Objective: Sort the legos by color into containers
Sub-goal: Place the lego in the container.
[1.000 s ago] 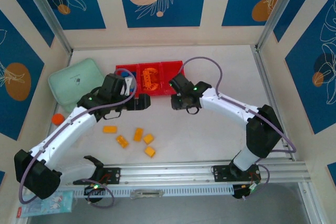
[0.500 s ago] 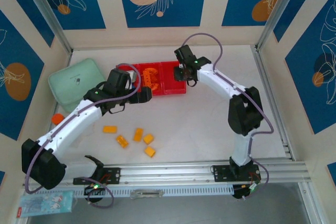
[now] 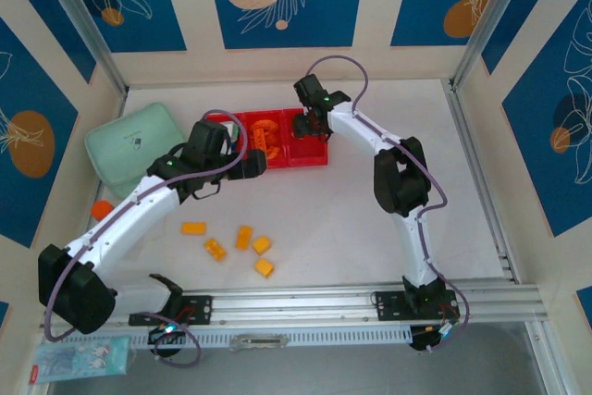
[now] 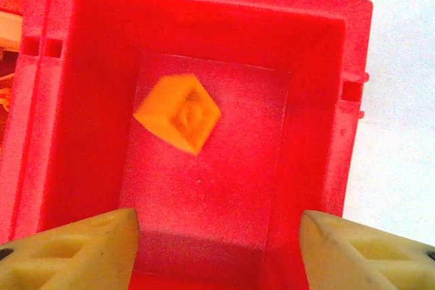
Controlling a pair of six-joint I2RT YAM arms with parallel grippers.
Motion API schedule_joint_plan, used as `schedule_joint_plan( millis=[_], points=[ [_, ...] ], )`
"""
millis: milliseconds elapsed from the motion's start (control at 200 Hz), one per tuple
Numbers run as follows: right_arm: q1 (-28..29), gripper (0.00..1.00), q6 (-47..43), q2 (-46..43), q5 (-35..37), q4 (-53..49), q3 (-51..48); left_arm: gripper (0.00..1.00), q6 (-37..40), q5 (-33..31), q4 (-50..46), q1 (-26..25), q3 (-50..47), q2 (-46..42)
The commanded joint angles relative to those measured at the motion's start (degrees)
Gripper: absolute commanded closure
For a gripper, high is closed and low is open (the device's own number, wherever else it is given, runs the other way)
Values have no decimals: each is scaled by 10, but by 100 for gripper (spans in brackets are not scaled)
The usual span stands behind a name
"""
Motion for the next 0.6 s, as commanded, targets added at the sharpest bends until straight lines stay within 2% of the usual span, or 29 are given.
schedule_joint_plan(
  millis=[0,265,345,595],
  points=[
    [16,33,-3,-57,3,-3,-20,1,1,10,-8,5,10,-27],
    [78,28,46,-162,-16,20,-137,1,3,8,-72,11,4,-82],
    [93,27,64,-188,-42,21,-174,1,-1,8,-83,12,-11,-106],
    [176,23,92,-270,-54,15,-308,1,-35,-4,-129,13,-73,-171]
  ],
)
